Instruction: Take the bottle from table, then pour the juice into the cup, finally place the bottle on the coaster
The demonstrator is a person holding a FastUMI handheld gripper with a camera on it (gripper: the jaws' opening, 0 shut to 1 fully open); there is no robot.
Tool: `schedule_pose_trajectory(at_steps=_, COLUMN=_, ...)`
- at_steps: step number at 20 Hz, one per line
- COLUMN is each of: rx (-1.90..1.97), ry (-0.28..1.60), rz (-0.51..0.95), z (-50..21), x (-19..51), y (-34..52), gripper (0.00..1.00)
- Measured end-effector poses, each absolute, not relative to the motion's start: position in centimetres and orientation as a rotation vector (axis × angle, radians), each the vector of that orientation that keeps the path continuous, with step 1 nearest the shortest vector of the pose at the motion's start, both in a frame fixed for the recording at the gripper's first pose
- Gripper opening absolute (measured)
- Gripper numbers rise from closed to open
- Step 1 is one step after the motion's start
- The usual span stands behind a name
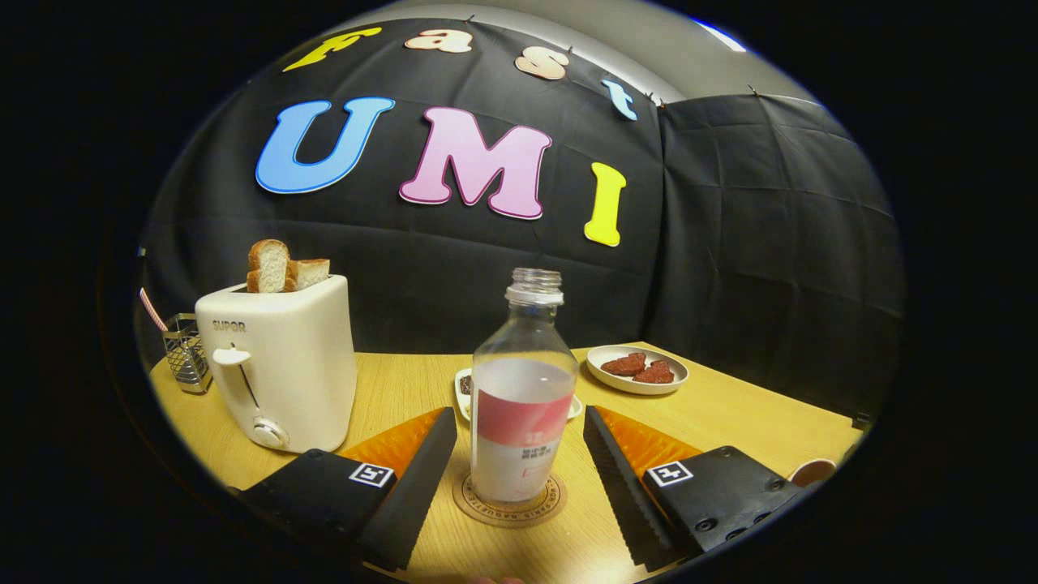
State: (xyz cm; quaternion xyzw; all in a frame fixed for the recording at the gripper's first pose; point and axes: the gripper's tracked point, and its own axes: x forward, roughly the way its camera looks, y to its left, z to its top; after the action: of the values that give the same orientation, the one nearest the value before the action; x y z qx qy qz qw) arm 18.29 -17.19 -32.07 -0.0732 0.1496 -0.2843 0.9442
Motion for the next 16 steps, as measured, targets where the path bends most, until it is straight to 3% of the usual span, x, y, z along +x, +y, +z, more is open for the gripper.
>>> schedule_pose_trajectory(at_steps=7, rx=-0.130, ry=0.320, rz=-0.564, z=-29.9, x=12.5, y=-14.7, gripper=0.97)
schedule_pose_trajectory(at_steps=16, rx=-0.155, ry=0.297, rz=-0.337, z=-22.9, x=7.6, y=-6.5, gripper=0.97)
